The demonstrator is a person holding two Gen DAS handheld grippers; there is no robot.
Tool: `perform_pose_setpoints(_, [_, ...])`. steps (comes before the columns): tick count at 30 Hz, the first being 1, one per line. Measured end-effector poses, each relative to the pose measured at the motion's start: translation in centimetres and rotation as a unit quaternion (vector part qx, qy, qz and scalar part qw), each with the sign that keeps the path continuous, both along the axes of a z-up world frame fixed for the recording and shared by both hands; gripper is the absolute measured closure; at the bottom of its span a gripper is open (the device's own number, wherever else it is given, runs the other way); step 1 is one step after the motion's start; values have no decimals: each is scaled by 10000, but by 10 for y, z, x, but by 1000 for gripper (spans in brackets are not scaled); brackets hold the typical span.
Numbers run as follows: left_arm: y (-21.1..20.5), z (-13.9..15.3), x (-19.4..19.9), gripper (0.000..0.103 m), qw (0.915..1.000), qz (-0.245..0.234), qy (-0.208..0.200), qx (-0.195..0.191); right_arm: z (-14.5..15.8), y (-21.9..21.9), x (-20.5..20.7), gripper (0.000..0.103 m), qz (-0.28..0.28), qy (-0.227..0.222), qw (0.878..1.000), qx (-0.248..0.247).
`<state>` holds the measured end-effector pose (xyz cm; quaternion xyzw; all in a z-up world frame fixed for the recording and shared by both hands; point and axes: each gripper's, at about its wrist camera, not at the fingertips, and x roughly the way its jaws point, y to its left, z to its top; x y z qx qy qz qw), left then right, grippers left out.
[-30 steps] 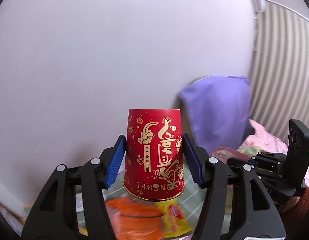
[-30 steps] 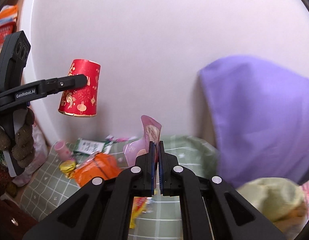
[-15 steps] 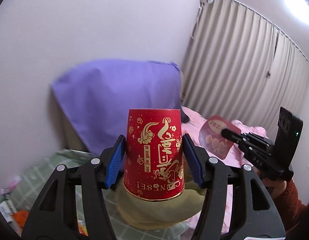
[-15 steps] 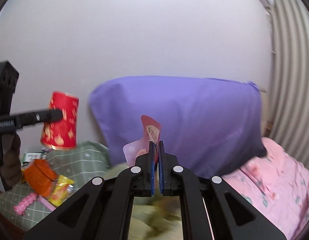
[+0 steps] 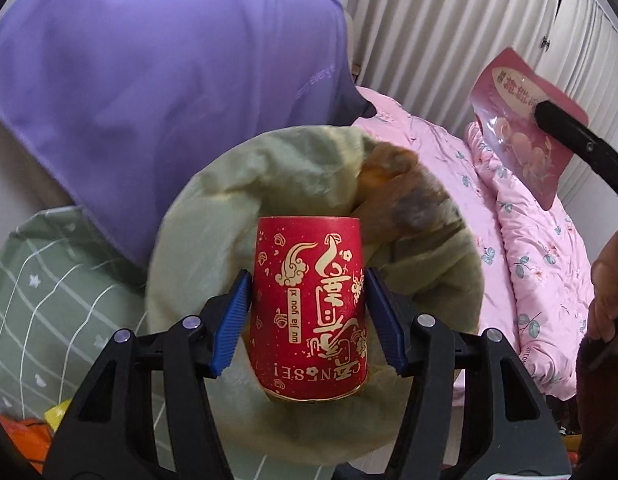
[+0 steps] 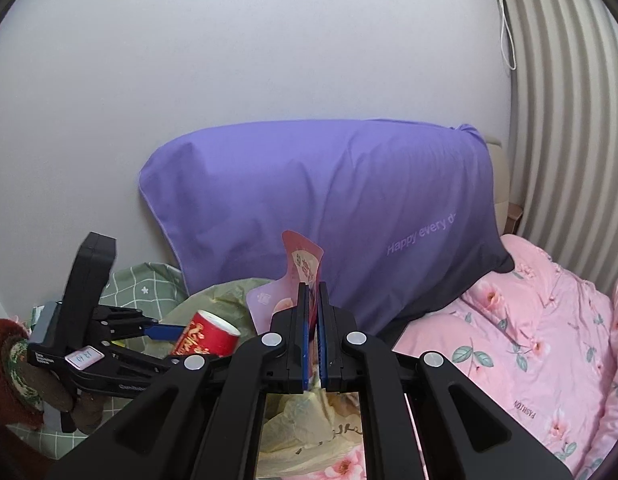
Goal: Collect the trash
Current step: 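Carry the red cup over the trash bag while the right tool grips a pink wrapper, then open the left tool to drop the red cup into the bag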
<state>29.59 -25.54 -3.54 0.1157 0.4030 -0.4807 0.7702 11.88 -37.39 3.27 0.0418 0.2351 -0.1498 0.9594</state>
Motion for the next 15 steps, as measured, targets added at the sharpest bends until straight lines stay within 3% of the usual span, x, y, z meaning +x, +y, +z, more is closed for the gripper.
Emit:
perform_pose_setpoints(9, [47,4,18,50,9981,200,295,-499,-37,30,38,97,378,499,9980,23])
perform_pose_setpoints(15, [58,3,24,49,9960,159,563,-670,-47,31,51,97,219,661,9976,52])
